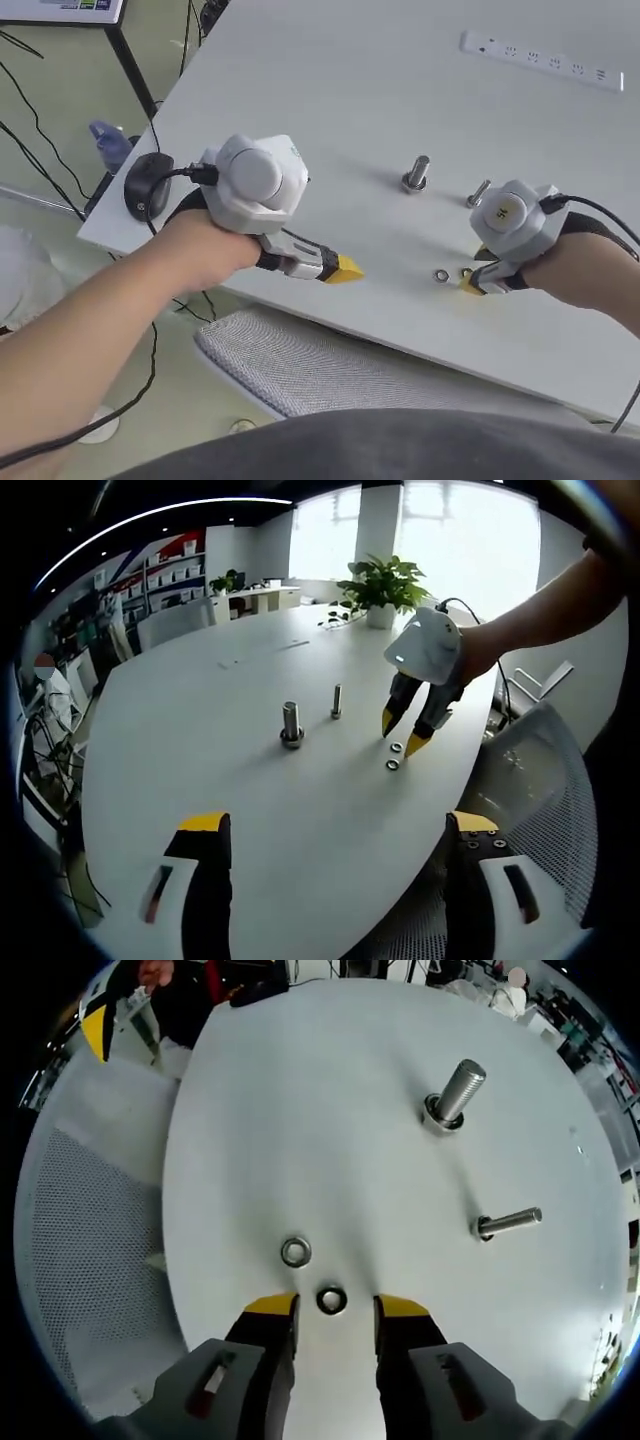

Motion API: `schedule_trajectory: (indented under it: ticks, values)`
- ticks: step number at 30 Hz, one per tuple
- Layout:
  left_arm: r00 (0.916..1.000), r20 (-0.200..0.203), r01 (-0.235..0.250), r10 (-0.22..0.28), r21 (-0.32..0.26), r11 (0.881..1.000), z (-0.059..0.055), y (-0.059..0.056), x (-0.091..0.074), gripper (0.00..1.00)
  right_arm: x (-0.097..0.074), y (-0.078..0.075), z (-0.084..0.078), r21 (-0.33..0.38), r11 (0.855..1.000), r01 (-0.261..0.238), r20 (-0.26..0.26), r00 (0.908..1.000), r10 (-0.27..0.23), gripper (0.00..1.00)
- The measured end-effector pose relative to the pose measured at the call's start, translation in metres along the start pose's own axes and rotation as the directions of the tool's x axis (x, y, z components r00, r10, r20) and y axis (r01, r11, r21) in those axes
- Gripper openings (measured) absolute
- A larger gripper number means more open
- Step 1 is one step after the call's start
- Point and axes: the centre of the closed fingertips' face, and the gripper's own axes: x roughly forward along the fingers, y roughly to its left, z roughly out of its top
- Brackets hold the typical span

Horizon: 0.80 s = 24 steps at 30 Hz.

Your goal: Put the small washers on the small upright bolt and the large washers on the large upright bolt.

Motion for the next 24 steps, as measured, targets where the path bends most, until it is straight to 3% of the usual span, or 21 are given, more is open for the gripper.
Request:
schedule_trajectory:
  ticks: [6, 11, 16, 20, 24]
  values:
    - [1.0000, 0.001, -0.008, 0.008, -0.004, 1.000, -0.0009, 0.0027, -0.0015, 0.88, 0.0004, 0.0002, 0.0001, 0.001, 1.000, 0.004, -0.001, 1.0000, -0.004, 0.30]
    - [1.0000, 0.004, -0.008, 0.008, -0.006, 1.000, -0.0002, 0.0024, -0.0013, 0.87, 0.0005, 0.0017, -0.0016, -0.007, 1.000, 0.006, -0.016, 0.9999, -0.006, 0.21]
    - [1.0000, 0.004, -0.004, 0.004, -0.008, 1.000, -0.0006, 0.0009, -0.0009, 0.87, 0.0003, 0.0016, -0.0015, -0.002, 1.000, 0.008, -0.016, 0.9998, -0.008, 0.20]
    - [0.9992, 0.036, 0.017, -0.016, -0.021, 1.000, 0.0045, -0.0039, -0.0013, 0.87, 0.0005, 0.0026, -0.0010, 0.003, 1.000, 0.014, -0.021, 0.9997, -0.014, 0.18]
    - [0.9998, 0.015, 0.014, -0.014, -0.006, 1.000, 0.0015, -0.0043, -0.0003, 0.87, 0.0011, 0.0051, -0.0007, -0.014, 1.000, 0.014, -0.034, 0.9993, -0.014, 0.15]
